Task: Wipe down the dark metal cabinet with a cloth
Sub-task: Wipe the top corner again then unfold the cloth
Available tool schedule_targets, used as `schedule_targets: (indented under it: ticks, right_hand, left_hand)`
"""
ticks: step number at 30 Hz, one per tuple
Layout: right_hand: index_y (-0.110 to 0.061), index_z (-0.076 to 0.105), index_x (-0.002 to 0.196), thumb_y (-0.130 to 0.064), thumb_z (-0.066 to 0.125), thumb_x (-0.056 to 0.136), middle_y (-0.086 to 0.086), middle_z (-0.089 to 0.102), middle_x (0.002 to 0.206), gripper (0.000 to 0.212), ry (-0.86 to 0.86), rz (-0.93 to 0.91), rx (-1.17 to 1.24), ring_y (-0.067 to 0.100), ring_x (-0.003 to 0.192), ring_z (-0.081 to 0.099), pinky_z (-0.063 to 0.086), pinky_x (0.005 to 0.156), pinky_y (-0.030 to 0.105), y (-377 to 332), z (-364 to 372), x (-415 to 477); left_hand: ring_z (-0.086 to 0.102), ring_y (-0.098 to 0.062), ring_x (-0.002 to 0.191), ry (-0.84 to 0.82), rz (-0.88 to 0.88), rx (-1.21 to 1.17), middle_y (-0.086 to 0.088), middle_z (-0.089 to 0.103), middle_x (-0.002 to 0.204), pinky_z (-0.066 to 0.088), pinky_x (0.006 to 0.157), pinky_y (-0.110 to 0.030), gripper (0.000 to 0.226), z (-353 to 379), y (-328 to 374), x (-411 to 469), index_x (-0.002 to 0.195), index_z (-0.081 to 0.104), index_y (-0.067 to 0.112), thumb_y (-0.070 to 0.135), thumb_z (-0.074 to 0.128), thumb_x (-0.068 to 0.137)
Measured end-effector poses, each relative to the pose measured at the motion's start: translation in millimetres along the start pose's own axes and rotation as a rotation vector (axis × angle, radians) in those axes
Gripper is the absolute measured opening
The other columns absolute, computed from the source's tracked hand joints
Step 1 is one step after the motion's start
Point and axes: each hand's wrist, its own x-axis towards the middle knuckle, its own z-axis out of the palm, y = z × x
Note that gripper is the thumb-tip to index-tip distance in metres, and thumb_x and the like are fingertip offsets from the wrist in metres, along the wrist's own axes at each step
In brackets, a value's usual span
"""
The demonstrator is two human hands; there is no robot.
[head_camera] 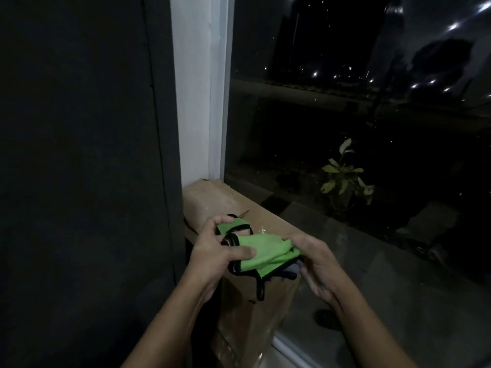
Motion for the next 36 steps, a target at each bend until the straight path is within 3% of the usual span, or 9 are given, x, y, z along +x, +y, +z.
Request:
schedule_targets:
  ticks: [3, 5, 10, 16, 20, 23, 30, 33, 36]
  right_hand:
    - [-0.006, 0.067, 0.121, -0.005, 0.088, 0.064, 0.018, 0.072, 0.105, 0.06, -0.063, 0.072, -0.091, 0.026, 0.092, 0.071, 0.06, 0.078, 0.031, 0.8, 1.0, 0.4]
    - [-0.01, 0.063, 0.128, 0.008, 0.079, 0.068, 0.022, 0.072, 0.107, 0.065, -0.102, 0.142, -0.219, 0.028, 0.094, 0.07, 0.06, 0.082, 0.034, 5.6, -0.5, 4.5]
    - [-0.022, 0.07, 0.116, -0.011, 0.079, 0.083, 0.015, 0.07, 0.116, 0.036, -0.236, 0.19, -0.647, 0.022, 0.098, 0.069, 0.058, 0.088, 0.04, 25.2, -7.5, 15.3]
    - [-0.024, 0.067, 0.114, -0.01, 0.075, 0.087, 0.01, 0.069, 0.108, 0.032, -0.21, 0.145, -0.722, 0.02, 0.086, 0.071, 0.056, 0.061, 0.024, 28.3, -11.7, 41.0]
    - [-0.022, 0.07, 0.106, 0.001, 0.08, 0.078, 0.004, 0.071, 0.106, 0.038, -0.186, 0.063, -0.795, 0.01, 0.087, 0.069, 0.057, 0.069, 0.026, 34.9, -18.4, 77.7]
    - [-0.017, 0.064, 0.098, 0.007, 0.081, 0.075, -0.006, 0.072, 0.097, 0.037, -0.197, 0.009, -0.876, 0.001, 0.082, 0.065, 0.053, 0.07, 0.021, 40.4, -26.6, 111.4]
    - [-0.017, 0.05, 0.071, 0.025, 0.06, 0.064, -0.007, 0.064, 0.075, 0.044, -0.185, -0.098, -1.034, 0.005, 0.075, 0.061, 0.048, 0.064, 0.017, 74.1, -55.1, 176.8]
    - [-0.027, 0.053, 0.074, 0.008, 0.057, 0.062, 0.0, 0.065, 0.078, 0.037, -0.295, -0.078, -1.191, 0.02, 0.08, 0.065, 0.054, 0.07, 0.033, 96.1, -76.9, 194.2]
    - [-0.033, 0.06, 0.077, -0.015, 0.064, 0.06, -0.004, 0.067, 0.082, 0.025, -0.429, 0.033, -1.331, 0.013, 0.082, 0.065, 0.055, 0.076, 0.037, 99.3, -93.3, 208.6]
  left_hand:
    - [0.072, -0.024, 0.091, 0.038, -0.075, 0.149, -0.005, 0.071, 0.107, 0.061, 0.078, -0.043, 0.07, -12.3, -3.2, 5.6, 0.111, 0.062, 0.018, 0.0, 0.091, 0.05]
    - [0.068, -0.014, 0.088, -0.05, -0.129, 0.416, 0.002, 0.066, 0.108, 0.059, 0.079, -0.032, 0.049, -18.9, -8.8, 6.1, 0.104, 0.066, 0.024, 0.009, 0.088, 0.062]
    - [0.062, -0.015, 0.097, -0.192, 0.002, 0.897, -0.002, 0.064, 0.107, 0.054, 0.087, -0.034, 0.033, -23.6, -30.1, 5.7, 0.083, 0.052, 0.046, 0.016, 0.066, 0.091]
    - [0.067, -0.023, 0.07, 0.046, 0.152, 0.749, -0.003, 0.06, 0.097, 0.058, 0.046, -0.037, 0.028, -18.4, -47.8, 24.8, 0.091, 0.065, 0.037, 0.009, 0.067, 0.09]
    - [0.066, -0.011, 0.081, 0.166, 0.252, 0.739, 0.001, 0.065, 0.096, 0.057, 0.067, -0.027, 0.026, -12.8, -57.5, 43.6, 0.097, 0.068, 0.03, 0.008, 0.072, 0.085]
    - [0.06, 0.003, 0.073, 0.254, 0.313, 0.673, 0.008, 0.063, 0.082, 0.047, 0.06, -0.014, 0.031, -6.8, -61.1, 59.6, 0.091, 0.059, 0.028, 0.003, 0.073, 0.081]
    - [0.052, -0.007, 0.075, 0.268, 0.363, 0.839, 0.007, 0.055, 0.082, 0.043, 0.067, -0.028, 0.034, -0.9, -88.0, 106.0, 0.085, 0.053, 0.028, 0.0, 0.062, 0.069]
    - [0.053, -0.016, 0.086, 0.202, 0.257, 1.023, 0.001, 0.054, 0.094, 0.042, 0.072, -0.029, 0.032, -3.6, -104.9, 111.6, 0.094, 0.055, 0.023, 0.014, 0.045, 0.065]
    - [0.053, -0.014, 0.087, 0.129, 0.139, 1.154, 0.003, 0.055, 0.096, 0.043, 0.073, -0.027, 0.027, -4.2, -111.2, 112.3, 0.1, 0.055, 0.025, 0.014, 0.048, 0.076]
